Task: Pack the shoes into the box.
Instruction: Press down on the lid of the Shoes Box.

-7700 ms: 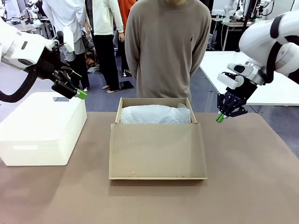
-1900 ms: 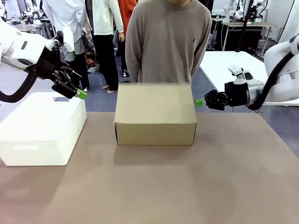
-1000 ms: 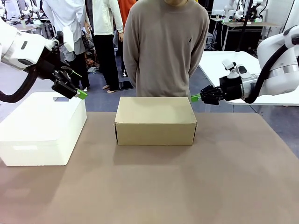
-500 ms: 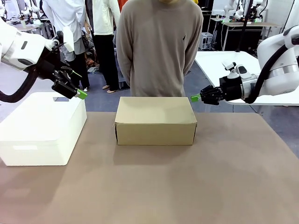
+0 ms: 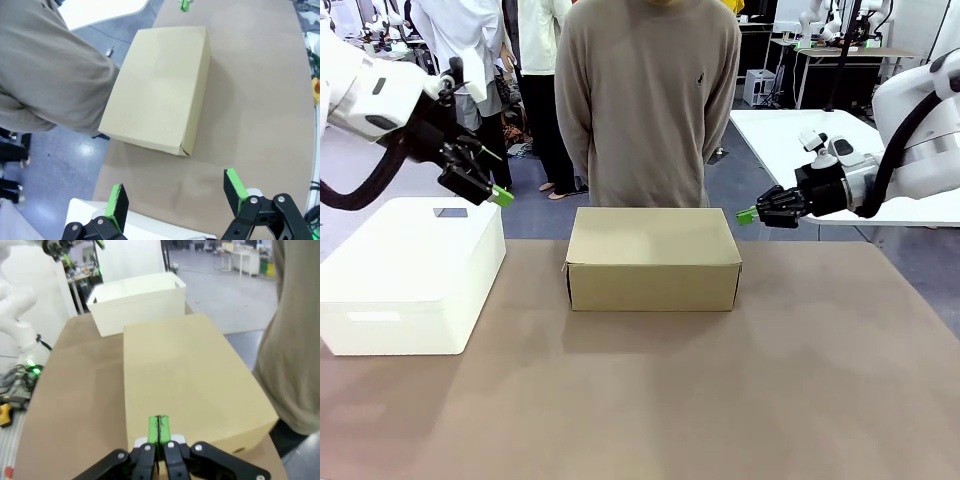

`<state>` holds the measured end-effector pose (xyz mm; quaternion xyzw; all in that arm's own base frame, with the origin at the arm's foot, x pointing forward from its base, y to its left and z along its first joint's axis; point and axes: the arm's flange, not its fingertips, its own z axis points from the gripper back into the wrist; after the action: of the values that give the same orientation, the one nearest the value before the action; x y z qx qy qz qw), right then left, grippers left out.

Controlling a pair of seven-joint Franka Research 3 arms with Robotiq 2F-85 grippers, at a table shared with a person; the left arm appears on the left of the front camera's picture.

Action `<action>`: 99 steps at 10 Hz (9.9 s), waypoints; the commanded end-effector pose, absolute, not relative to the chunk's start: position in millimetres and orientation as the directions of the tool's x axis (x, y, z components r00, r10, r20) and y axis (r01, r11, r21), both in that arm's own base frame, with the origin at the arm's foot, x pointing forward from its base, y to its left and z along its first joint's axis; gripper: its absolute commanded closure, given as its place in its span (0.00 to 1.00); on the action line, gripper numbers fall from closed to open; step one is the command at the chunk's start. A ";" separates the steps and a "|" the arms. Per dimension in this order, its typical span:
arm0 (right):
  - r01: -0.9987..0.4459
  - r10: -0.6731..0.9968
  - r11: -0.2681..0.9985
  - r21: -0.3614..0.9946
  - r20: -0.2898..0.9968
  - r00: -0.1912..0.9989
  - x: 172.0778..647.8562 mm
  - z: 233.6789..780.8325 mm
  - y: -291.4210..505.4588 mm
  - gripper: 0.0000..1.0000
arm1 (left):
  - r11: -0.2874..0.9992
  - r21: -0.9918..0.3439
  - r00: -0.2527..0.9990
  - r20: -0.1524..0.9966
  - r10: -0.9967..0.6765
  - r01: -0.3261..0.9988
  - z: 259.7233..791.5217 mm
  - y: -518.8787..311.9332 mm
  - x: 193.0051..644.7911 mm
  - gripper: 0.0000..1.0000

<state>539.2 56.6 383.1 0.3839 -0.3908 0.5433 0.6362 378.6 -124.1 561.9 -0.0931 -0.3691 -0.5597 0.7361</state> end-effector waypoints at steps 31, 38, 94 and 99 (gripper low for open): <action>-0.770 0.645 0.638 -0.019 0.558 0.521 390.5 481.7 52.8 0.00 | 0.594 -0.134 0.542 0.600 -0.588 0.793 595.0 -224.8 473.0 1.00; -0.741 0.652 0.659 -0.125 0.585 0.481 324.4 518.2 52.0 0.00 | 0.609 -0.224 0.611 0.562 -0.557 0.761 538.2 -256.3 528.9 1.00; -0.760 0.674 0.632 -0.152 0.591 0.443 335.7 541.2 51.4 0.00 | 0.692 0.024 0.641 0.354 -0.681 0.722 511.8 -297.6 470.3 0.16; -0.760 0.674 0.632 -0.152 0.591 0.443 335.7 541.2 51.4 0.00 | 0.619 0.082 0.553 0.369 -0.747 0.781 530.2 -231.6 408.4 0.00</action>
<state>334.1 51.5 540.7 0.0682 -0.3105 0.4246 0.8477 421.2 -248.4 533.1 -0.0395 -0.1873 -0.4141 0.8899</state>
